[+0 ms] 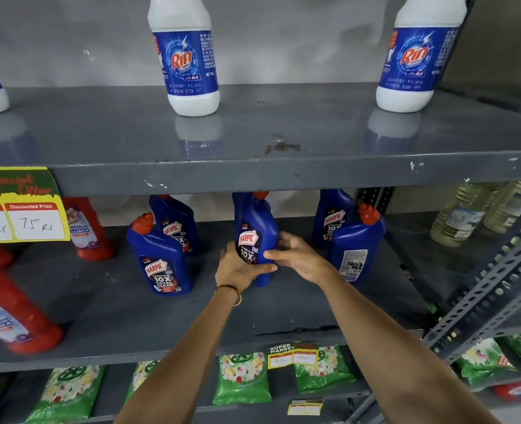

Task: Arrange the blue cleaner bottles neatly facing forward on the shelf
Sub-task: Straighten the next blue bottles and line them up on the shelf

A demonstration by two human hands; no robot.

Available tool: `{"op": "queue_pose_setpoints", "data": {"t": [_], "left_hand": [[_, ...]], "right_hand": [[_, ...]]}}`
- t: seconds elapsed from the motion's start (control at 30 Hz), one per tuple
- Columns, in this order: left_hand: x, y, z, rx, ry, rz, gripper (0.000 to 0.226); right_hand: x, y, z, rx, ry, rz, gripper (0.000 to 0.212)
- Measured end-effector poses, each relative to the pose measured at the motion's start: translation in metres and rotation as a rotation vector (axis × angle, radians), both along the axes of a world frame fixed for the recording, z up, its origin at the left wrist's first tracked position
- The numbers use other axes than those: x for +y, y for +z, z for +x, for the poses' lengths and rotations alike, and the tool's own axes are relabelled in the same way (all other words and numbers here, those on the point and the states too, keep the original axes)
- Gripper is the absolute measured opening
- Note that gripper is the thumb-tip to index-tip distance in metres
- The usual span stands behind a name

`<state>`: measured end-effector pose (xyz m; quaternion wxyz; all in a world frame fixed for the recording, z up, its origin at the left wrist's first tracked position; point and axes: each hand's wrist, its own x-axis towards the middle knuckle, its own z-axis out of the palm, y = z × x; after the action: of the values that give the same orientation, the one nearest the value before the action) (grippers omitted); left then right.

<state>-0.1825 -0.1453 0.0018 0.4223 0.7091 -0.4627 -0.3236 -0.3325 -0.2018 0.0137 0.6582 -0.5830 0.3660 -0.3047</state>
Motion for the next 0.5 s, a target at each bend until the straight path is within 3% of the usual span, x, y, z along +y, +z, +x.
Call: {"op": "queue_pose_setpoints", "data": {"t": [0.07, 0.13, 0.3, 0.5], "left_hand": [[0.004, -0.001, -0.003, -0.106, 0.044, 0.014, 0.095], [0.004, -0.004, 0.001, -0.146, 0.036, -0.007, 0.085], [-0.003, -0.011, 0.019, -0.127, -0.023, -0.005, 0.045], [0.002, -0.025, 0.023, -0.091, -0.002, -0.005, 0.037]], "right_hand": [[0.0, -0.002, 0.002, 0.038, -0.05, -0.05, 0.042], [-0.001, -0.003, 0.002, 0.039, -0.079, -0.054, 0.04], [-0.005, -0.011, 0.001, -0.004, -0.079, 0.026, 0.054], [-0.002, -0.02, 0.005, -0.002, -0.063, 0.064, 0.058]]}}
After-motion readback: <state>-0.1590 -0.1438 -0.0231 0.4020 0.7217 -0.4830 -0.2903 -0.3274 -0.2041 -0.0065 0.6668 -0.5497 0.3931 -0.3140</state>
